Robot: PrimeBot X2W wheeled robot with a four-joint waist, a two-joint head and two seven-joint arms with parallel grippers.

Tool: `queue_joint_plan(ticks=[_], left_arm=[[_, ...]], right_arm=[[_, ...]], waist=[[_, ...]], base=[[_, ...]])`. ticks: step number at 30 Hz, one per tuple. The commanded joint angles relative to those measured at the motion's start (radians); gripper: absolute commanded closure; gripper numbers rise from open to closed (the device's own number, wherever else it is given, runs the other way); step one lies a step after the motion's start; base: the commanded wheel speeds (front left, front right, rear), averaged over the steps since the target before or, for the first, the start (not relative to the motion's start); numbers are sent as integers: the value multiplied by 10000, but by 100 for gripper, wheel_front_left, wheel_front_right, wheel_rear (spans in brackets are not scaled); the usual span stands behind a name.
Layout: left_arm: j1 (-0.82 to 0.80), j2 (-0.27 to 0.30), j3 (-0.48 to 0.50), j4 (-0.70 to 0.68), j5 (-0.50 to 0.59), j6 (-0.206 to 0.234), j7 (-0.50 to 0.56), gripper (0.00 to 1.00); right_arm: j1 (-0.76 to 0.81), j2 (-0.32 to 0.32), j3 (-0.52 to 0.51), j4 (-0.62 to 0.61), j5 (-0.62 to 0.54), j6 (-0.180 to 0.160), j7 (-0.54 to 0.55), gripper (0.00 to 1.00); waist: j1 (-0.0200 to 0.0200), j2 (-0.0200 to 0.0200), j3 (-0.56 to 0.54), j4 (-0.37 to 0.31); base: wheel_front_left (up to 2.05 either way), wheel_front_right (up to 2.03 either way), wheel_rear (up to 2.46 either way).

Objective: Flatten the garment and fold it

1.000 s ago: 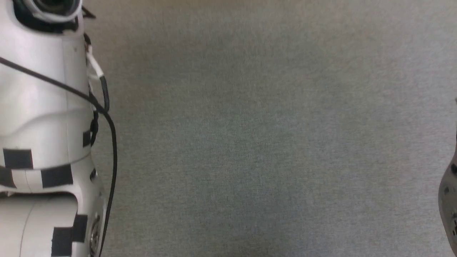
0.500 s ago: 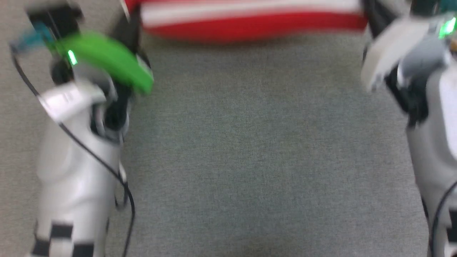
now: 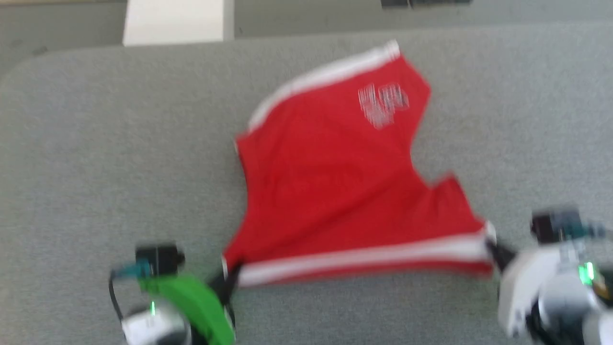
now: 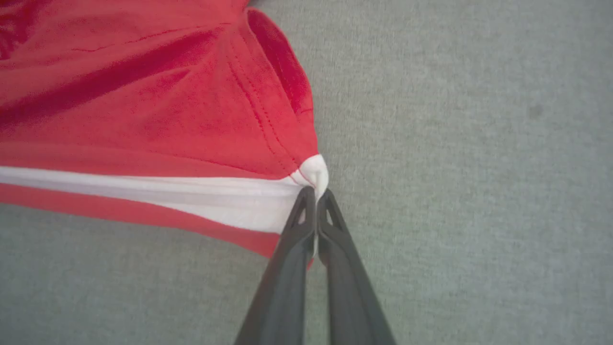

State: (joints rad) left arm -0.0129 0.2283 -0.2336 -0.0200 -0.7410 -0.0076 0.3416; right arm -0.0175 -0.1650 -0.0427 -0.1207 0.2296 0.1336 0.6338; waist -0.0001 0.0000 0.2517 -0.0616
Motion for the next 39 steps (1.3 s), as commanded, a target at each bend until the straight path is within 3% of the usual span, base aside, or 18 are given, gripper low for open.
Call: queue_joint_plan(ticks=[1, 8, 15, 23, 30, 39], left_arm=[[554, 283, 98, -228, -143, 239, 174, 100], [2697, 501, -130, -1831, -338, 805, 823, 100], [2652, -94, -428, -2224, -210, 602, 7, 100], [848, -858, -637, -1193, 212, 273, -979, 100], [-899, -1229, -475, 60, 533, 317, -1705, 100], [-2742, -1447, -463, 1611, 852, 441, -2246, 100]], right_arm=[[548, 68, -347, -321, -120, -29, 236, 100], [3049, 932, -1316, -1768, -312, -29, 962, 100], [3215, 1121, -1401, -2227, -412, -29, -190, 100], [1254, 517, -494, -1629, -927, -29, -1260, 100], [-1505, -459, 95, -164, -971, -29, -2248, 100], [-4128, -1108, 714, 1818, -919, -29, -3651, 100]], waist=[[1, 0, -790, 215], [1, 0, -1370, 326], [1, 0, -1520, 436], [1, 0, -1174, 548], [1, 0, -422, 825], [1, 0, 705, 1239]], base=[[0, 0, 0], [0, 0, 0], [0, 0, 0], [0, 0, 0], [0, 0, 0], [0, 0, 0]])
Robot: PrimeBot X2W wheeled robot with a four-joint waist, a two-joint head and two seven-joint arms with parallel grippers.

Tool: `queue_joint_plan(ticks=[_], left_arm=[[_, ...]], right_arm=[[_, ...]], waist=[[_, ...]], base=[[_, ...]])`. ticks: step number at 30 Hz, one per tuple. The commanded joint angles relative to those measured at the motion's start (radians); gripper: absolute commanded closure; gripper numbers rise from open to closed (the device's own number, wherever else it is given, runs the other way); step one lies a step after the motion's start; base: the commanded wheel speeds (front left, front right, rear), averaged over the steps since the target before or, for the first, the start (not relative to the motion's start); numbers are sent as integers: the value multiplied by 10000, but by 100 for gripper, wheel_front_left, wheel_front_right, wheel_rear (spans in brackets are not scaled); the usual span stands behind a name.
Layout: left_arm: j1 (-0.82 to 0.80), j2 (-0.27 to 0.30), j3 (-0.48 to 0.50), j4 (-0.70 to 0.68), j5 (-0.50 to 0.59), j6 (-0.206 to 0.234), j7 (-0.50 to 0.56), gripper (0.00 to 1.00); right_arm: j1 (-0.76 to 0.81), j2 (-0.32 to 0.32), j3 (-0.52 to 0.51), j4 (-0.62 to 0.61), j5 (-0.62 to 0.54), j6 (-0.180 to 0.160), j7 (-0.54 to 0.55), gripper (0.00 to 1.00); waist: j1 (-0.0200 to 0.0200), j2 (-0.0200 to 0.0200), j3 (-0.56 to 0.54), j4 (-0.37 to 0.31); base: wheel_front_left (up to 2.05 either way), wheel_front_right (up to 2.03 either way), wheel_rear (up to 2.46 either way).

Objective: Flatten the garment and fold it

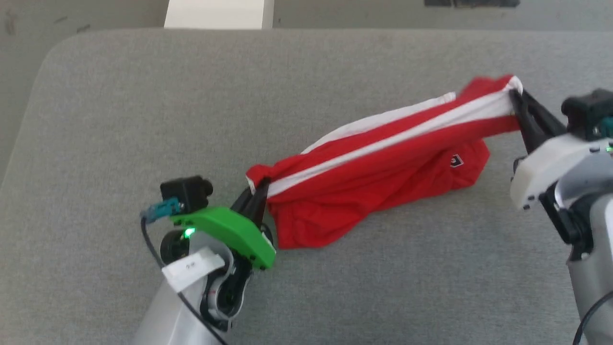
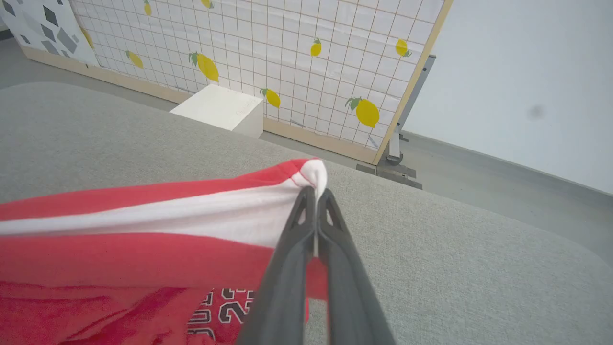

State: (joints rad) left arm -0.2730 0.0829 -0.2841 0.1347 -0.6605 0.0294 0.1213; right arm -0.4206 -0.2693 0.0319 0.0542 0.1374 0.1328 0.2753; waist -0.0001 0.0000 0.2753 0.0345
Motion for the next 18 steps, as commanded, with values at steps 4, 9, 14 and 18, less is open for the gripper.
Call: queue_joint_plan(ticks=[4, 9, 14, 18], left_arm=[[-613, -9, -84, 799, 217, 144, -19, 100], [-823, 99, -347, 1530, 354, 122, 332, 100], [-809, 275, -673, 1893, 288, -75, 1055, 100], [-732, 389, -802, 1794, 198, -179, 1417, 0]], right_arm=[[-533, -216, 174, 1241, 115, -21, 86, 100], [-665, -232, 331, 2433, 361, -21, 1290, 100], [-727, -235, 419, 2687, 557, -21, 2525, 100], [-709, -169, 353, 2506, 700, -21, 3277, 98]], waist=[[1, 0, 833, 391], [1, 0, 1035, 409], [1, 0, 1029, 312], [1, 0, 837, 226]], base=[[0, 0, 0], [0, 0, 0], [0, 0, 0], [0, 0, 0]])
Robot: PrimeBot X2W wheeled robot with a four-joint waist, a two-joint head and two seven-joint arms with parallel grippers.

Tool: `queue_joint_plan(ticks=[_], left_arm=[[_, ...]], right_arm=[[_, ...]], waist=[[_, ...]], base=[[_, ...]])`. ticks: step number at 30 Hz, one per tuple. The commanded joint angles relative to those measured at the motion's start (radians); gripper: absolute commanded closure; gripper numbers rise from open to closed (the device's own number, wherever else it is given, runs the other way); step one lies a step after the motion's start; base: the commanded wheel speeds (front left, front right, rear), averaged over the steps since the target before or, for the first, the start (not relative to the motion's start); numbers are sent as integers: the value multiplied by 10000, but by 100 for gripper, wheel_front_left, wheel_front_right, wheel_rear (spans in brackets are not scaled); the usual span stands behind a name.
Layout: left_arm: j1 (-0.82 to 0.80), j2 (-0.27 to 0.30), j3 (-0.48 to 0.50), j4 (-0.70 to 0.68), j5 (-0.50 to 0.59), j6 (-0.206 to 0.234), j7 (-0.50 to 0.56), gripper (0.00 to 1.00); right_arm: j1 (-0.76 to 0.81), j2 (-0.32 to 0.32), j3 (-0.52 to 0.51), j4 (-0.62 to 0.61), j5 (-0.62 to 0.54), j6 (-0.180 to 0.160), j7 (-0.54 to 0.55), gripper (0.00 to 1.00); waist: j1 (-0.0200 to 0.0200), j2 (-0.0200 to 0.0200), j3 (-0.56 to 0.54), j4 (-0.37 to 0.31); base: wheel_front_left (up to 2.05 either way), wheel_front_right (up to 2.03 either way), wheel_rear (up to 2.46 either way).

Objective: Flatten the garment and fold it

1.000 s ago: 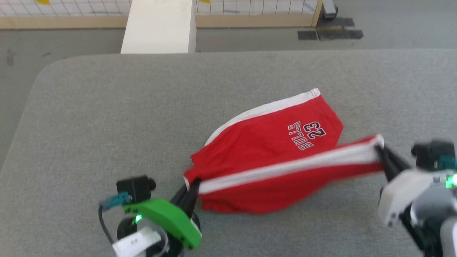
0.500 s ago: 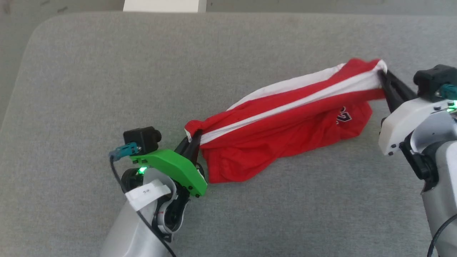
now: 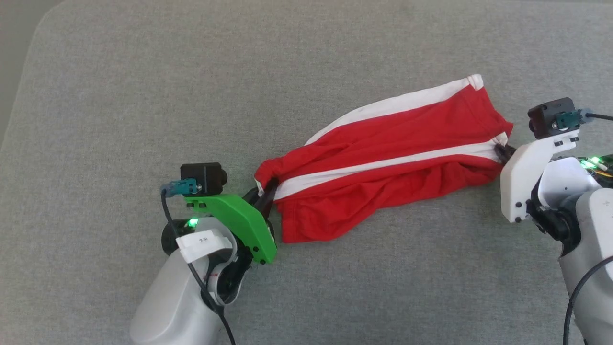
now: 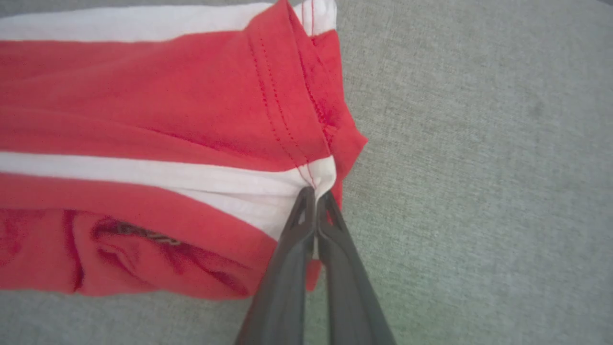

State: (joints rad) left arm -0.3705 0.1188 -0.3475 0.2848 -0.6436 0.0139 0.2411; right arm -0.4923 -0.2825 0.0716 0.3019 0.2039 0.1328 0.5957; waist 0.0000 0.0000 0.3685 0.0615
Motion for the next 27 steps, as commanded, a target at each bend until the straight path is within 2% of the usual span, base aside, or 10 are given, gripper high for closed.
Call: queue_joint_plan(ticks=[1, 2, 11, 14, 15, 17, 21, 22, 27], left_arm=[[255, 54, -165, 201, 59, -36, 130, 0], [289, 77, -154, 78, 99, -56, -29, 0], [1212, 234, 211, -874, 542, -18, -2248, 0], [1630, 225, 454, -1103, 692, 57, -3319, 0], [1794, 260, 591, -1206, 882, 64, -4099, 0], [1849, 340, 708, -1233, 1200, 46, -4672, 0], [1800, 392, 1040, -1224, 1994, -99, -5010, 0], [1757, 260, 1467, -1544, 2451, -250, -5021, 0], [1742, -127, 2245, -2046, 3551, -794, -5026, 0]], right_arm=[[32, -26, -61, -90, 51, -21, 101, 53], [86, -30, -88, -251, 49, -21, 70, 0], [1256, 88, -555, -1465, 166, -21, -1704, 0], [1768, 247, -827, -1700, 338, -21, -2467, 0], [2006, 326, -962, -1784, 454, -21, -2959, 0], [2114, 380, -1085, -1779, 579, -21, -3436, 0], [1990, 400, -1101, -1451, 709, -21, -3976, 0], [1745, 421, -1111, -1169, 803, -21, -4038, 0], [858, 523, -1196, -227, 971, -21, -3685, 0]], waist=[[0, 0, -164, -48], [0, 0, -266, -48], [0, 0, -1354, 53], [0, 0, -1682, 94], [0, 0, -1793, 123], [0, 0, -1852, 154], [0, 0, -1873, 167], [0, 0, -1807, 158], [0, 0, -1509, 193]], base=[[0, 0, 0], [0, 0, 0], [0, 0, 0], [0, 0, 0], [0, 0, 0], [0, 0, 0], [0, 0, 0], [0, 0, 0], [0, 0, 0]])
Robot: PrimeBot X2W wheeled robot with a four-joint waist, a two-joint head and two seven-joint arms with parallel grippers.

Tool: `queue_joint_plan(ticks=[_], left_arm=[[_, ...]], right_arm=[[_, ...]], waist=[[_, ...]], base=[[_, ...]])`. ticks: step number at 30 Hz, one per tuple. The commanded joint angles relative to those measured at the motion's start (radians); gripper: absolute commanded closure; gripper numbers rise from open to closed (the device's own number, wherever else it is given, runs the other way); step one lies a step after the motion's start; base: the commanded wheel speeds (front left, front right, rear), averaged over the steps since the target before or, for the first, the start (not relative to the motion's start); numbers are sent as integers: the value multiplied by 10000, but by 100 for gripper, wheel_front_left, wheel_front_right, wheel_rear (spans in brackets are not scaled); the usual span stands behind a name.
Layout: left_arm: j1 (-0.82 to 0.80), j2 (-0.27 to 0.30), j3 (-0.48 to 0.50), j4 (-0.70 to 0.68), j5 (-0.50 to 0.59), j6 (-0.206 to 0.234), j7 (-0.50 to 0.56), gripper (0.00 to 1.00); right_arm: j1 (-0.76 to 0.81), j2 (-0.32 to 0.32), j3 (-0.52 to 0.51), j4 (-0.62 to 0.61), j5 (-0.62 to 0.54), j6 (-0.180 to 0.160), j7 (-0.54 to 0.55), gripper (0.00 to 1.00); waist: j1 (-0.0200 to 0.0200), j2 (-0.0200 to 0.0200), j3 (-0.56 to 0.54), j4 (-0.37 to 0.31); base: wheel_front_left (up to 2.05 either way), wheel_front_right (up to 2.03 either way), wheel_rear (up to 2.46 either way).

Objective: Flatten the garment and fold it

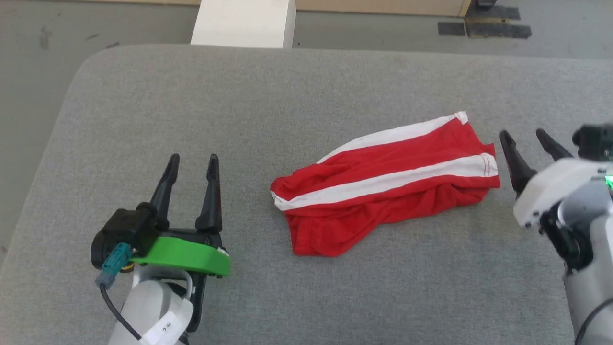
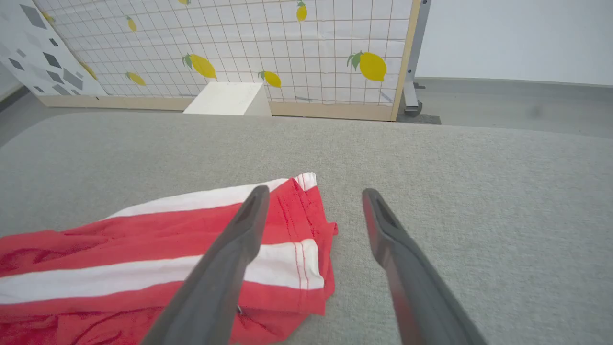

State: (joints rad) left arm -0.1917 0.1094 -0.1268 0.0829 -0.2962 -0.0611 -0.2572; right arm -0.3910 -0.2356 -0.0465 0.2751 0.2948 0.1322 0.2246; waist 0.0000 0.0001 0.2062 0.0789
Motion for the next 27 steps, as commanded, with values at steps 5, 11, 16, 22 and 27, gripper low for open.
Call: queue_joint_plan(ticks=[5, 11, 16, 22, 27], left_arm=[[-157, -343, 678, -174, 658, -360, -43, 0], [-237, -513, 1099, -261, 919, -546, -44, 0], [-259, -570, 1304, -356, 991, -608, -44, 0], [-273, -587, 1252, -370, 891, -640, -45, 0], [-285, -589, 1213, -337, 793, -643, -45, 0]], right_arm=[[-1248, 218, -233, 1241, 201, -15, 1039, 0], [-2272, 413, -844, 2587, -160, -15, 2758, 0], [-2768, 623, -870, 3068, -210, -15, 3999, 0], [-2816, 716, -941, 3419, -434, -15, 5278, 0], [-2672, 883, -995, 3438, -235, -15, 6146, 52]], waist=[[0, -1, 491, 75], [0, -1, 858, 244], [0, -1, 1095, 394], [0, -1, 1243, 526], [0, -1, 1285, 564]], base=[[0, 0, 0], [0, 0, 0], [0, 0, 0], [0, 0, 0], [0, 0, 0]])
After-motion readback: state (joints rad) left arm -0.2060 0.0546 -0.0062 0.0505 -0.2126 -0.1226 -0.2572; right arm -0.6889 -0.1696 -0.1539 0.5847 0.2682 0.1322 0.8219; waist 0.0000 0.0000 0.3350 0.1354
